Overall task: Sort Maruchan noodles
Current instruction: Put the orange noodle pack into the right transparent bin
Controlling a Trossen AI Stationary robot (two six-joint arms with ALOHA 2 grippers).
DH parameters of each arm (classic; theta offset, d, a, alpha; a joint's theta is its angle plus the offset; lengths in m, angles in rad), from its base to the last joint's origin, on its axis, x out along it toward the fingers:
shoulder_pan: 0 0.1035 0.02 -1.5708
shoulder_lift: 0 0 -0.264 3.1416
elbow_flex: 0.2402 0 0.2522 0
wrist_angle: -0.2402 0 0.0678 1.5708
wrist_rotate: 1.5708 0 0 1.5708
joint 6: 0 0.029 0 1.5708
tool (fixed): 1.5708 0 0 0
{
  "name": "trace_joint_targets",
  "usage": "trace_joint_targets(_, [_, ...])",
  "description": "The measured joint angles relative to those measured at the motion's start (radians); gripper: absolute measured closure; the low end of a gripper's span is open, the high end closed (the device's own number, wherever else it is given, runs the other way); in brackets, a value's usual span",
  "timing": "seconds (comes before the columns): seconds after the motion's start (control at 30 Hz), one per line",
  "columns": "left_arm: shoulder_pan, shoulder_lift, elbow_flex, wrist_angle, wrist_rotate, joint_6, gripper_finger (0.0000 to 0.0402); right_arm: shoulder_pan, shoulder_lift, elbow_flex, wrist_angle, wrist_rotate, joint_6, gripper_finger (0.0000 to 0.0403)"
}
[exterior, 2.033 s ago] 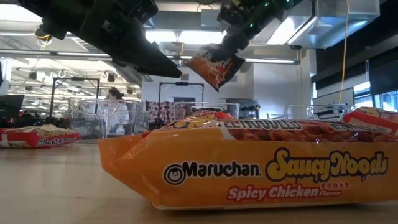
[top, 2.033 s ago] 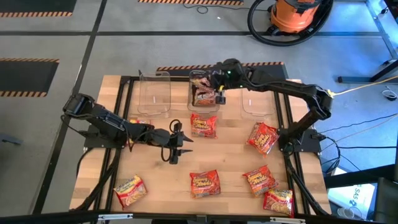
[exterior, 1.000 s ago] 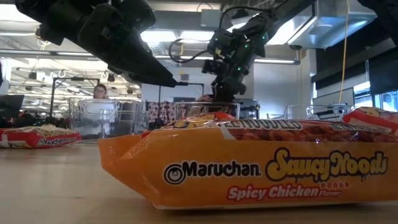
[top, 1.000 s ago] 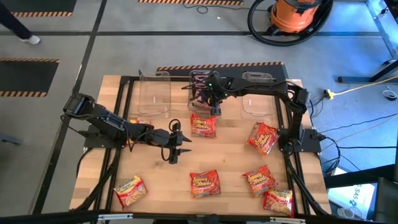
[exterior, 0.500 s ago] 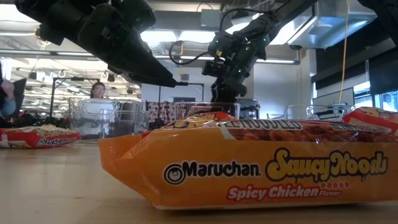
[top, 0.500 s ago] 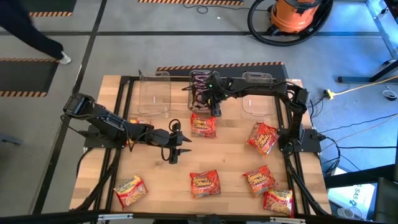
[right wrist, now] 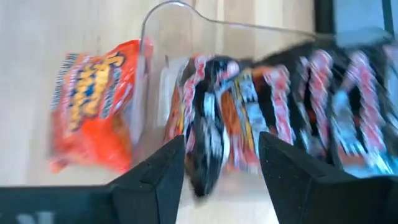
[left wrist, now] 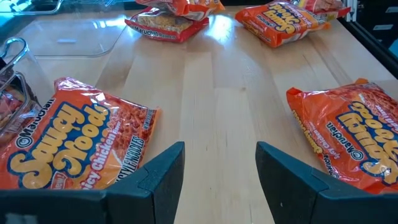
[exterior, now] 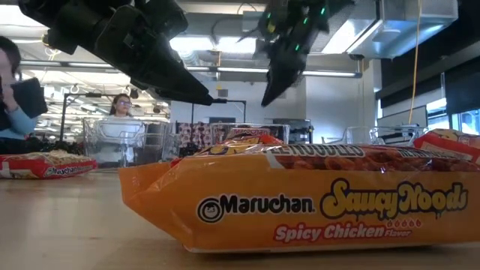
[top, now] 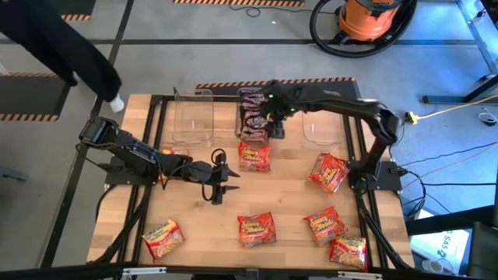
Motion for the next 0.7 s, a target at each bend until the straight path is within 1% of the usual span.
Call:
trace_joint_targets(0.07, [0.0, 0.0, 0.0, 0.0, 0.0, 0.0, 0.0209, 0.008, -0.05, 0.001, -0.06, 0.02, 0.055, 0.0221])
trace_joint_targets(0.17, [0.0, 0.0, 0.0, 0.0, 0.0, 0.0, 0.0209, 0.025, -0.13, -0.048, -0.124, 0.033, 0.152, 0.0221])
trace_joint_targets(0.27, [0.0, 0.0, 0.0, -0.001, -0.018, -0.008, 0.0209, 0.049, -0.22, -0.153, -0.13, 0.034, 0.256, 0.0221])
trace_joint_targets(0.33, [0.0, 0.0, 0.0, -0.007, -0.046, -0.018, 0.0209, 0.071, -0.282, -0.257, -0.082, 0.043, 0.316, 0.0221])
trace_joint_targets(0.43, [0.003, 0.0, 0.0, -0.028, -0.097, -0.035, 0.0209, 0.112, -0.37, -0.45, 0.08, 0.079, 0.408, 0.0221])
trace_joint_targets(0.5, [0.008, 0.0, 0.0, -0.048, -0.136, -0.054, 0.0209, 0.137, -0.414, -0.572, 0.217, 0.078, 0.458, 0.0221])
trace_joint_targets(0.6, [0.02, 0.0, 0.0, -0.097, -0.18, -0.102, 0.0209, 0.17, -0.44, -0.72, 0.425, 0.061, 0.522, 0.0221])
trace_joint_targets(0.7, [0.042, 0.0, 0.0, -0.163, -0.201, -0.165, 0.0209, 0.196, -0.44, -0.824, 0.613, 0.024, 0.558, 0.0221])
